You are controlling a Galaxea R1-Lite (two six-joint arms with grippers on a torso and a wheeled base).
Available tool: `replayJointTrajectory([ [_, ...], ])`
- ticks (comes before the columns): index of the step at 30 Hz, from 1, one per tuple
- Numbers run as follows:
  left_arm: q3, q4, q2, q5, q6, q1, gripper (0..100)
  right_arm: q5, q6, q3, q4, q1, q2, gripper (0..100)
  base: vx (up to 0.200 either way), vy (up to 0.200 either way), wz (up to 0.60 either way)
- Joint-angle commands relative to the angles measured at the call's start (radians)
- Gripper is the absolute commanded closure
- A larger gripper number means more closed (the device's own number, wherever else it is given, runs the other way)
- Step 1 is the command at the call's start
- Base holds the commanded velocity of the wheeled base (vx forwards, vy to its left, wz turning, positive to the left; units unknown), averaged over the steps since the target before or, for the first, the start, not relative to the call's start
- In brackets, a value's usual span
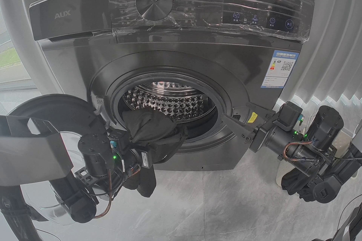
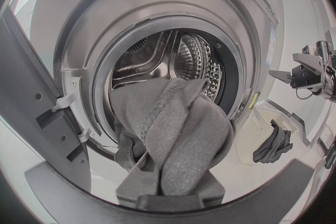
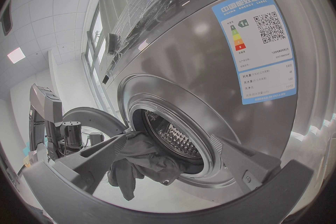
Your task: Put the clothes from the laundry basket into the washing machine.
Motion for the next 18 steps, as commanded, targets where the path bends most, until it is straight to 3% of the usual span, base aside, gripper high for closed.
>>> replayJointTrajectory([
  [1,0.002,0.0,0.002,0.001,-0.001,0.001,100,0.001,0.0,0.0,0.0,0.001,0.002,0,0.0,0.0,0.0],
  [7,0.006,0.0,0.004,-0.001,0.001,0.001,100,0.001,0.0,0.0,0.0,0.001,0.002,0,0.2,0.0,0.0],
  [18,0.006,0.0,0.004,0.001,-0.001,-0.001,100,0.001,0.0,0.001,0.0,0.001,0.002,0,0.0,0.0,0.0],
])
